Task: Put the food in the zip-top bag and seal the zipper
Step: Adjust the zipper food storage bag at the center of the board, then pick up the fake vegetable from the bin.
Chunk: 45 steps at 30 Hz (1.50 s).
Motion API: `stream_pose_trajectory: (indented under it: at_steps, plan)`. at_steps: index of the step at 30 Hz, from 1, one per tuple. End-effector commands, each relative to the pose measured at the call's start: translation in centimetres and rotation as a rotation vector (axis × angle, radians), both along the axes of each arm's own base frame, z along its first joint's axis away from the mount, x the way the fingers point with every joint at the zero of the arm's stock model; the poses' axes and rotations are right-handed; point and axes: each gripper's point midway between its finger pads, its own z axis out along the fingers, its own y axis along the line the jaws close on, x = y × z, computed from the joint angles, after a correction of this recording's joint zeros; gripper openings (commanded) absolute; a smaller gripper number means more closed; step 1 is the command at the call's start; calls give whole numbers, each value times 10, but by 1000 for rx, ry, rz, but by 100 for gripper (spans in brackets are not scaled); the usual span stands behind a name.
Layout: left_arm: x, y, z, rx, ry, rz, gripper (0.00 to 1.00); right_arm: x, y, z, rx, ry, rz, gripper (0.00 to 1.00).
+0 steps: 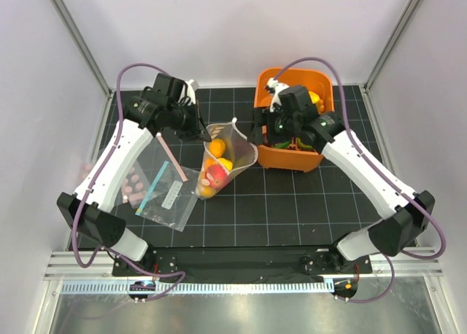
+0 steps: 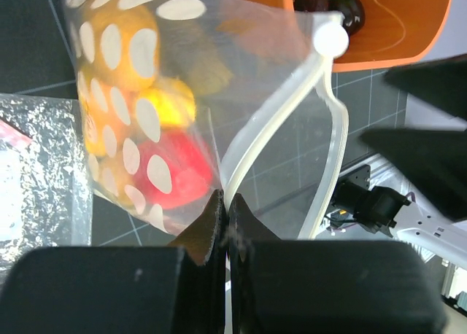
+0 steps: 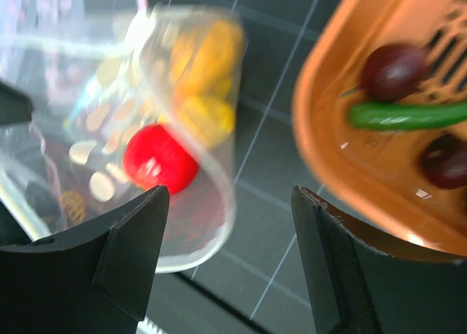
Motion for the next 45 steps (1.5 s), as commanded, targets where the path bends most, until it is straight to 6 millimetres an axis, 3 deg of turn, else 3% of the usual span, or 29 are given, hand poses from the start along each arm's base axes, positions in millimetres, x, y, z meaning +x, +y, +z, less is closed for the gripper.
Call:
stream_pose_trajectory:
  at_steps: [1, 5, 8, 13, 16, 25, 32, 38, 39, 45]
  plan:
    - [10, -1, 19, -7, -80, -16, 0, 21, -18, 66, 85, -229, -70, 75]
    - [15, -2, 18, 4, -88, -26, 0, 39, -43, 79, 51, -306, -135, 76]
    - [18, -4, 14, 10, -82, -36, 0, 62, -78, 68, -35, -281, -280, 74]
    - [24, -11, 9, -1, -77, -60, 0, 99, -136, 20, -237, -137, -481, 73]
    - [29, -14, 7, -7, -70, -73, 0, 116, -156, -10, -289, -53, -545, 75]
    - [39, -24, 1, -26, -55, -87, 0, 147, -175, -79, -423, 85, -576, 74]
    - [39, -24, -5, -18, -40, -89, 0, 176, -191, -102, -440, 112, -625, 71]
    - [44, -24, -6, -15, -37, -85, 0, 200, -190, -117, -423, 101, -656, 68]
    - [45, -24, -6, -15, -36, -85, 0, 202, -192, -125, -441, 114, -662, 68]
    - [43, -20, -6, -5, -38, -82, 0, 202, -220, -121, -558, 69, -761, 75]
